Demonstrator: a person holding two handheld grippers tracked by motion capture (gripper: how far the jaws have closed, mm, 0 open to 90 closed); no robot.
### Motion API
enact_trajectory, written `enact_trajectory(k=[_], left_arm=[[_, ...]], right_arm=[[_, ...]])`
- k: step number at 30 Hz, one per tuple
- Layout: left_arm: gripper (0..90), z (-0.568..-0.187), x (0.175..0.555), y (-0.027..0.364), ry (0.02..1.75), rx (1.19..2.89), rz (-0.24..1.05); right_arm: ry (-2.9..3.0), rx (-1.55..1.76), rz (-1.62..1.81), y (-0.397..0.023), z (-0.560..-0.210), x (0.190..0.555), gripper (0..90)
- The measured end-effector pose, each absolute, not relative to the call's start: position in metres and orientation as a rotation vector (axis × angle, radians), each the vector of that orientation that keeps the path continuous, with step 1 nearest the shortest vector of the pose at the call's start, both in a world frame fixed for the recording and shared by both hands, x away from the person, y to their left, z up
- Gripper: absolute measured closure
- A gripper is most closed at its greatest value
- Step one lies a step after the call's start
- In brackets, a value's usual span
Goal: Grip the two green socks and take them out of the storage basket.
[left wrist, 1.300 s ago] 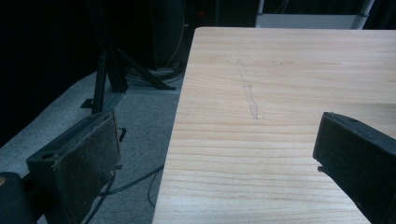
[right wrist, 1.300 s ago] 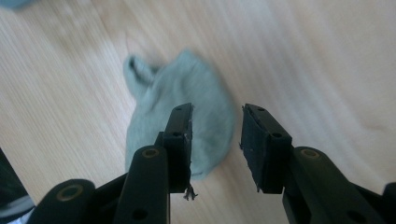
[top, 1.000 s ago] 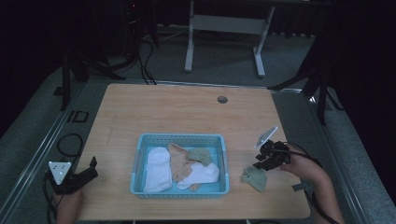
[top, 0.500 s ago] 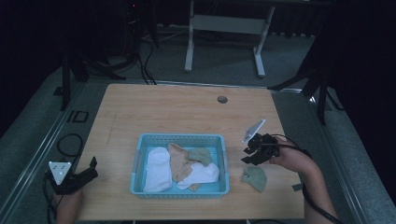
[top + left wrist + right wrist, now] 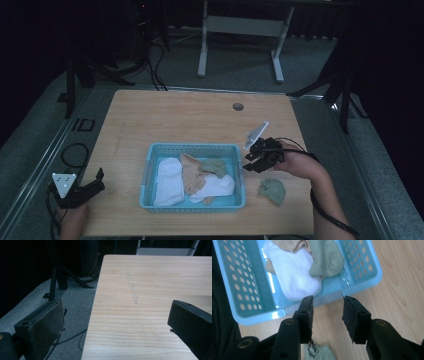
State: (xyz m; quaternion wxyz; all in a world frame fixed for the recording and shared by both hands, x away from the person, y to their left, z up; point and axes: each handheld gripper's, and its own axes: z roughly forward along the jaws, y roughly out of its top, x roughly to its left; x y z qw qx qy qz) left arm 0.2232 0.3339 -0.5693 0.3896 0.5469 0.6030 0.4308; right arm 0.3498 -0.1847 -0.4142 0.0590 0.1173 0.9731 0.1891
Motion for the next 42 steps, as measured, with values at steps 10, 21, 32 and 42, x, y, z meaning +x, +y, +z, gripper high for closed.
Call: enact_trajectory(k=[10,21,32,42], left_arm=[[0.4,-0.569,0.223,0.334,1.532,1.391,1.093],[0.3,-0.569,0.223,0.334,1.534,1.392,1.092],[0.4,-0.569,0.224,0.334,1.532,1.393,1.089],[0.4,-0.569,0.224,0.335,1.532,1.396,1.087]], right_arm=[[2.986,0.254,0.549,-0.149,-0.428,0.35,60.2],[3.021,0.224,0.552,-0.121,-0.448,0.359,60.2],[3.05,0.227,0.528,-0.098,-0.477,0.37,60.0],[3.058,0.252,0.456,-0.089,-0.497,0.378,59.4]])
